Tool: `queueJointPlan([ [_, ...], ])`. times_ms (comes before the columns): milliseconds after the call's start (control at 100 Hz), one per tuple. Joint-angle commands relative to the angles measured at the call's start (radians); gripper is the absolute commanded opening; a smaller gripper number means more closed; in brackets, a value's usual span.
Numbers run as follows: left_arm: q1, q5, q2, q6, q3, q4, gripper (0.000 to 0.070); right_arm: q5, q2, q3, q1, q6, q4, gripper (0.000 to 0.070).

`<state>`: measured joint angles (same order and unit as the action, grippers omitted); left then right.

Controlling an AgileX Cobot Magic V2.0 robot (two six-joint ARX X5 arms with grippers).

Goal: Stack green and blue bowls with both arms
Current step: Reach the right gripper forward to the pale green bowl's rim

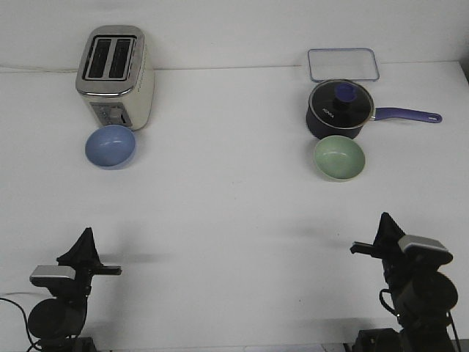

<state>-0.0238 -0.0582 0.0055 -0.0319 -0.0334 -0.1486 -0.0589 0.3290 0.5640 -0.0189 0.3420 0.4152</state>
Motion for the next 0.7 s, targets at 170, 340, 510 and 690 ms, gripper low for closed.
queueJointPlan([
  [170,-0.001,-0.002,0.0,0.014,0.019,-0.01,0.0015,0.006,0.405,0.324,0.001,-0.08,0.142,0.0552],
  [340,-0.001,-0.002,0.0,0.014,0.019,-0.01,0.0015,0.008,0.666,0.494,0.016,-0.126,0.169,0.0551],
  [510,-0.001,-0.002,0.0,0.014,0.019,-0.01,0.0015,0.033,0.924,0.633,0.055,-0.172,0.204,0.0551],
  [690,-0.001,-0.002,0.0,0.014,0.019,-0.01,0.0015,0.04,1.172,0.735,0.107,-0.193,0.207,0.055],
])
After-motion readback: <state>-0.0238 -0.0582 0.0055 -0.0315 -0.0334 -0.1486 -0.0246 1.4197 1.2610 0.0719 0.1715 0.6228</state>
